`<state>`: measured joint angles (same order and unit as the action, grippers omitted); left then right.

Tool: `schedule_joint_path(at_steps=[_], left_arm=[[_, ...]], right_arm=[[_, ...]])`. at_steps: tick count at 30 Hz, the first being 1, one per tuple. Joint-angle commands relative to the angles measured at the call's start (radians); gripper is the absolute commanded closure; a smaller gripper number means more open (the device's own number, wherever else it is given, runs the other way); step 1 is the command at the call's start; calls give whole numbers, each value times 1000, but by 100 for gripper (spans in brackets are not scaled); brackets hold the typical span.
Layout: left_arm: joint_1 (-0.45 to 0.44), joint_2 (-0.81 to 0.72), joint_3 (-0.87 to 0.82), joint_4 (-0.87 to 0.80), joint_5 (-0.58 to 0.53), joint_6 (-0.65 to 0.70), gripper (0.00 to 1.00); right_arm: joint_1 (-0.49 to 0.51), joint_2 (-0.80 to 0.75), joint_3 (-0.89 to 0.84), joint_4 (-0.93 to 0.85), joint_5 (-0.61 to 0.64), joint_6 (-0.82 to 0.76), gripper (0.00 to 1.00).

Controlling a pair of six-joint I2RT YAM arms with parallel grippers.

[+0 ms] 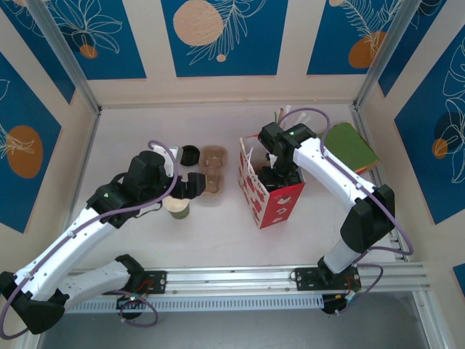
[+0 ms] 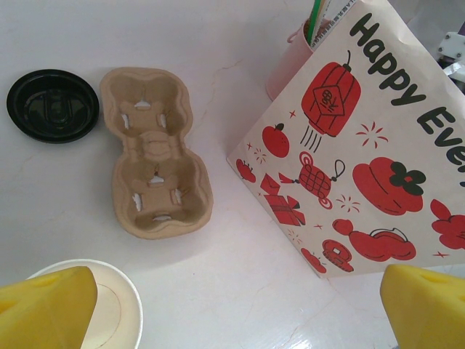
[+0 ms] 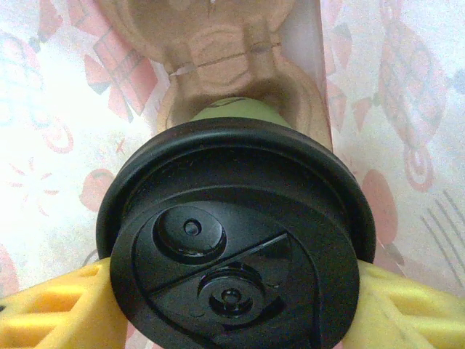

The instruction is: Pack the takeout coffee

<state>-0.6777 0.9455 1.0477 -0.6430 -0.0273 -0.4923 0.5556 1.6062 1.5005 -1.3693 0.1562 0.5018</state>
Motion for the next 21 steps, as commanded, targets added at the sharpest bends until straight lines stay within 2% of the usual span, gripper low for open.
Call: schedule_joint_path(at_steps=[1,21], left_arm=[[11,-1,-5,12,0,-4,0],[11,-7,-9,2,7,-18,0]], right_arm=[[-6,-25,-24,5,-16,-10,35],[-13,-52,-109,61,-22,-4,35]])
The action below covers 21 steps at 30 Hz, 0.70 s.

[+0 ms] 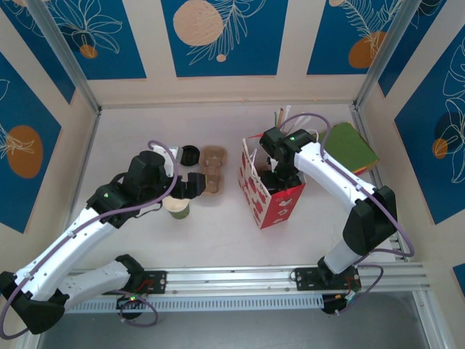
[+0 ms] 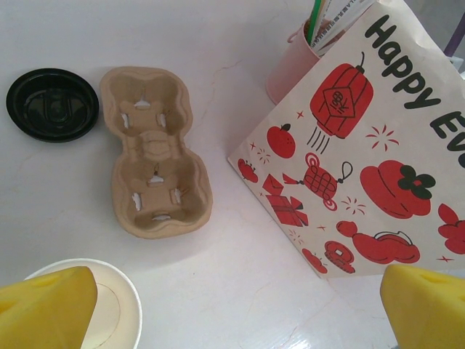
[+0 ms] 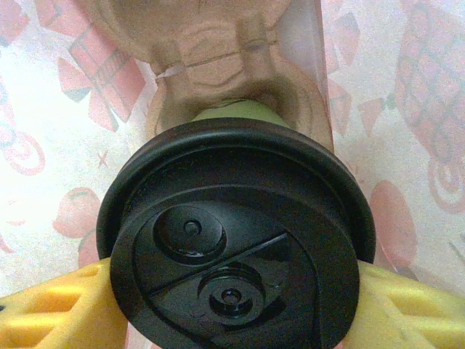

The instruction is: Pack the takeout coffee

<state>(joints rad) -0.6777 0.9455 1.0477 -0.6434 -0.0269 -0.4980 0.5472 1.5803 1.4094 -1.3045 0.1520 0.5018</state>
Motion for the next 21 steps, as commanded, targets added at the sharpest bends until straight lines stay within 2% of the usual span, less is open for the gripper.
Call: schedule_joint_path(at_steps=[1,21], left_arm=[[12,-8,-8,1,7,-13,0],[11,-14,-11,0,7,-19,0]], right_arm=[[-4,-25,-19,-3,-19,-5,35],[-7,-16,-14,-6,-21,-16,35]])
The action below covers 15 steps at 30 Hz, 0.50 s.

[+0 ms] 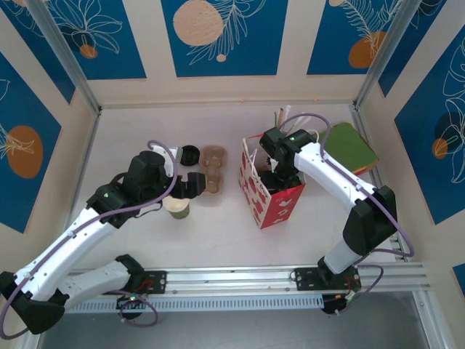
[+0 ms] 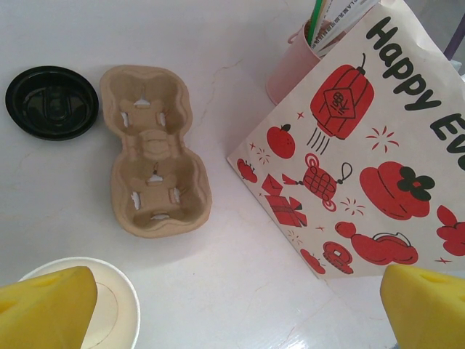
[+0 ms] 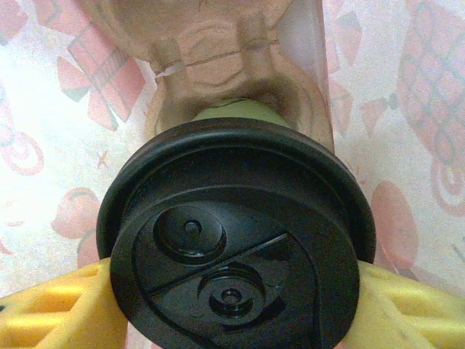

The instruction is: Pack the takeout coffee

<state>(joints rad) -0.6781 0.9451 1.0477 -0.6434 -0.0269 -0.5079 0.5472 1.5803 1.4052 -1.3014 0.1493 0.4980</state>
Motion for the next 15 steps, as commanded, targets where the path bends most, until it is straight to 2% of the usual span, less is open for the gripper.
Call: schedule_joint_path(at_steps=[1,15], left_arm=[[12,-14,-11,1,7,-9,0],[12,-10,-8,1,9,-5,0]], right_arm=[[-7,-17,-11,-10,-16,-12,35],[-10,-16,-9,-9,-17,-15,35]])
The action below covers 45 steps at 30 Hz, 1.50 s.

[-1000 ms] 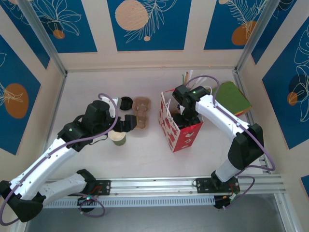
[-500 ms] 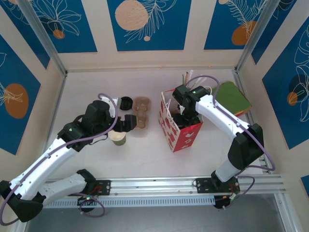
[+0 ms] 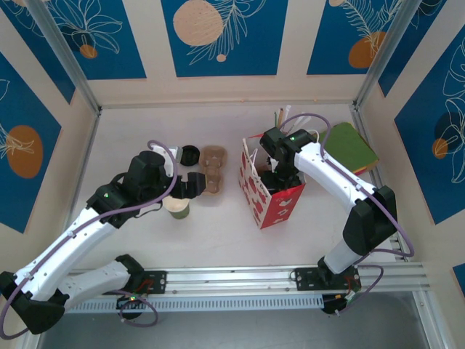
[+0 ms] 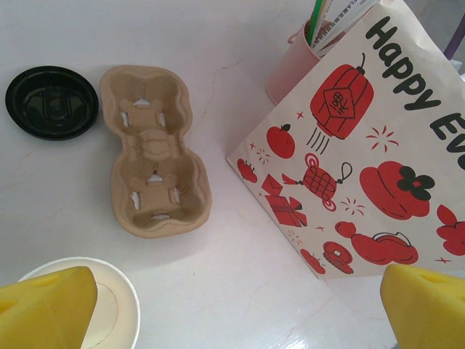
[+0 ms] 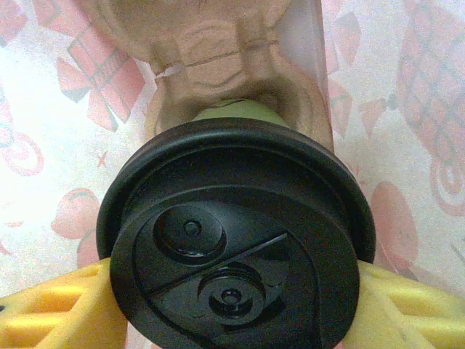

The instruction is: Pack the takeout coffee

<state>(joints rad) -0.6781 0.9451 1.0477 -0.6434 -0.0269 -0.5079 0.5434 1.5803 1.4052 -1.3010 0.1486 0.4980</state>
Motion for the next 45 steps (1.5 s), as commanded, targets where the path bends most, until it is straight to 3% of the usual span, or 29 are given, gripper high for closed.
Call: schedule_joint_path(at_steps=[1,45], left_arm=[[11,-11,-7,1,8,-5,0],[12,-10,-5,-4,15,-17,0]], right_arm=[[-7,-16,-10,-9,-17,-15,35],[-26,-8,-82,51,-33,-29,35]])
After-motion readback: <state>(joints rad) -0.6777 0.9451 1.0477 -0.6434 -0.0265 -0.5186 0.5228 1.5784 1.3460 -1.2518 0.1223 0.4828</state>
